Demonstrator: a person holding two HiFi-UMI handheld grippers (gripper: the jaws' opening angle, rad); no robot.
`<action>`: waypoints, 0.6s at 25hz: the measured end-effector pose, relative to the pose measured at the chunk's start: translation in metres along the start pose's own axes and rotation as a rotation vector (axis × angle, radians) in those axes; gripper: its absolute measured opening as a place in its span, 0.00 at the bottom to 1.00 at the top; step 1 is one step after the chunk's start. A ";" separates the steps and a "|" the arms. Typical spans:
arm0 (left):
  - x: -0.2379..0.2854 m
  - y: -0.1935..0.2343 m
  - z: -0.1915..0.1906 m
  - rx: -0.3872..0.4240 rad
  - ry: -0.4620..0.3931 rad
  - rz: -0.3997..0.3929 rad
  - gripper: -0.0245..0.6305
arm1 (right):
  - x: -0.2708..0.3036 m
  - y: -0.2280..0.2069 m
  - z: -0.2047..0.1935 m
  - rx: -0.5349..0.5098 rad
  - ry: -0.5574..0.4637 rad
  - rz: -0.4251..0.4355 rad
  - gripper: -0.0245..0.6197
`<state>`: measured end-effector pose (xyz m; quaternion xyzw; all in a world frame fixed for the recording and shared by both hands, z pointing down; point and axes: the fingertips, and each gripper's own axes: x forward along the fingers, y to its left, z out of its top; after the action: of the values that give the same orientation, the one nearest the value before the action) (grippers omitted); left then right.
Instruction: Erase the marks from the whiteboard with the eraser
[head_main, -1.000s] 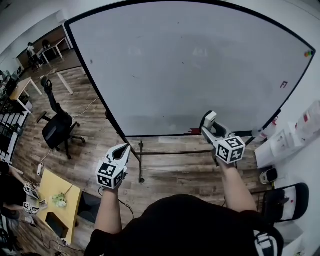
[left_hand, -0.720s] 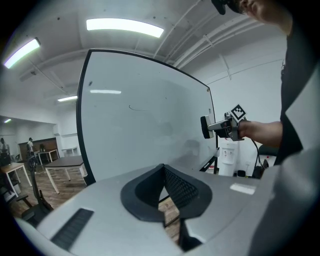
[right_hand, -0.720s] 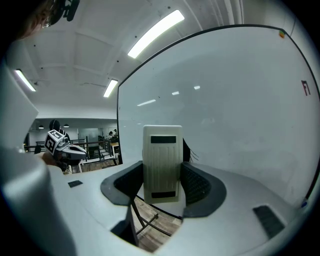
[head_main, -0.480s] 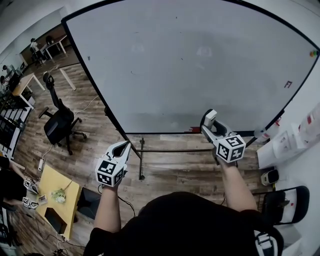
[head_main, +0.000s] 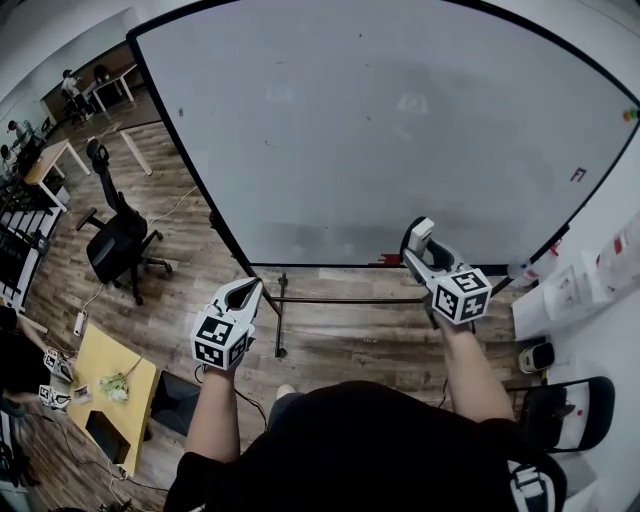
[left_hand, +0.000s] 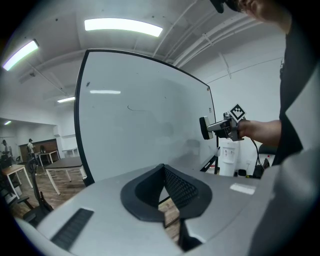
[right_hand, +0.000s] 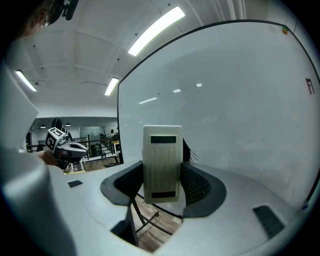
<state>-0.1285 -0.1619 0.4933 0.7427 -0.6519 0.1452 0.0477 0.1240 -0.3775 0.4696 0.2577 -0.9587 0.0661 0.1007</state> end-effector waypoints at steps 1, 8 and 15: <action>0.000 0.001 0.000 -0.002 0.000 -0.002 0.05 | 0.001 0.000 0.000 0.000 0.003 -0.002 0.40; 0.006 0.023 0.001 -0.001 -0.007 -0.015 0.05 | 0.011 0.001 0.003 -0.002 0.013 -0.043 0.40; 0.007 0.047 0.000 0.019 -0.002 -0.045 0.05 | 0.022 0.004 0.008 0.018 0.004 -0.091 0.40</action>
<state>-0.1735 -0.1757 0.4894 0.7578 -0.6336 0.1495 0.0431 0.1019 -0.3861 0.4668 0.3019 -0.9451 0.0706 0.1033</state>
